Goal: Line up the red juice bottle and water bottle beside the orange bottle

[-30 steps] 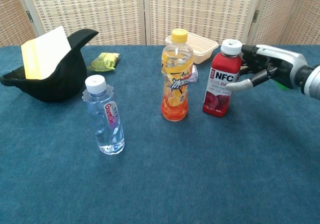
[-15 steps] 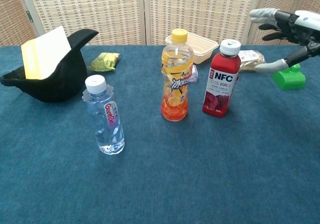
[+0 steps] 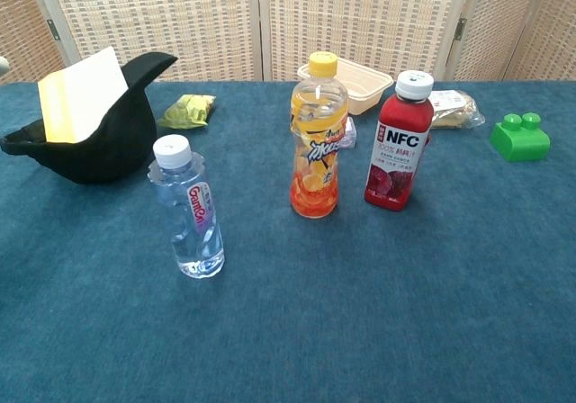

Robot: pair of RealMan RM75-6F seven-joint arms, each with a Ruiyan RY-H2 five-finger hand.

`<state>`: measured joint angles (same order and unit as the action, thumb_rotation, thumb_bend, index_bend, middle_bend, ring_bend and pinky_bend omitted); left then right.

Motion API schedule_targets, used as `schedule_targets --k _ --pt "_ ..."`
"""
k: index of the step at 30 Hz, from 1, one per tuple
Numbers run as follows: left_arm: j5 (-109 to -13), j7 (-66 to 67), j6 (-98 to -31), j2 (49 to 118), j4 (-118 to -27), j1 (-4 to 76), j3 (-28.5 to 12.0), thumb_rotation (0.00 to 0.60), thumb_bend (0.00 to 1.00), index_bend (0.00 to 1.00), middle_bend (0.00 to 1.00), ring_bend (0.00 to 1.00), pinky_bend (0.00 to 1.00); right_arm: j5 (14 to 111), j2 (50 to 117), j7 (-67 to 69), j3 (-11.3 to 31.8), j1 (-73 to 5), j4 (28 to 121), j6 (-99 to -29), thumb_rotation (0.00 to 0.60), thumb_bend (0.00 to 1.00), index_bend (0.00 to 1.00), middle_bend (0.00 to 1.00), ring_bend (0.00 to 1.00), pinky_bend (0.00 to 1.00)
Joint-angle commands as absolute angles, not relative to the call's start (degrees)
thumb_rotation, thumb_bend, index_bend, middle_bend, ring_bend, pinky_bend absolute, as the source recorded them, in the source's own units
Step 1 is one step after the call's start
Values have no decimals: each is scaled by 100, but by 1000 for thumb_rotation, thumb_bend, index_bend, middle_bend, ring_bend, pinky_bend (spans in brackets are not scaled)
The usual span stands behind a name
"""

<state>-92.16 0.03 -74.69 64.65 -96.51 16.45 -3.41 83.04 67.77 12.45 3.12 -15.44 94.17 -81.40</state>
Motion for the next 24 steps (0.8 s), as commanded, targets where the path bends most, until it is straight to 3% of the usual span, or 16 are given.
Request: schedule_targets --k 1,11,24 --pt "-9381 -448 -7311 6672 -9440 1857 -309 600 224 59 0 24 133 8335 6658 1192 212 -1317 9546 -8342 600 262 0 74 0 106" --pt "-9521 -1844 -6675 6926 -9104 2453 -187 600 224 59 0 20 133 8557 6436 1157 190 -908 9733 -8813 600 264 0 74 0 106" --pt "-9561 -3109 -6177 7431 -8801 3013 -50 600 223 26 0 20 133 8691 6310 1291 258 -724 9798 -8910 600 266 0 74 0 106"
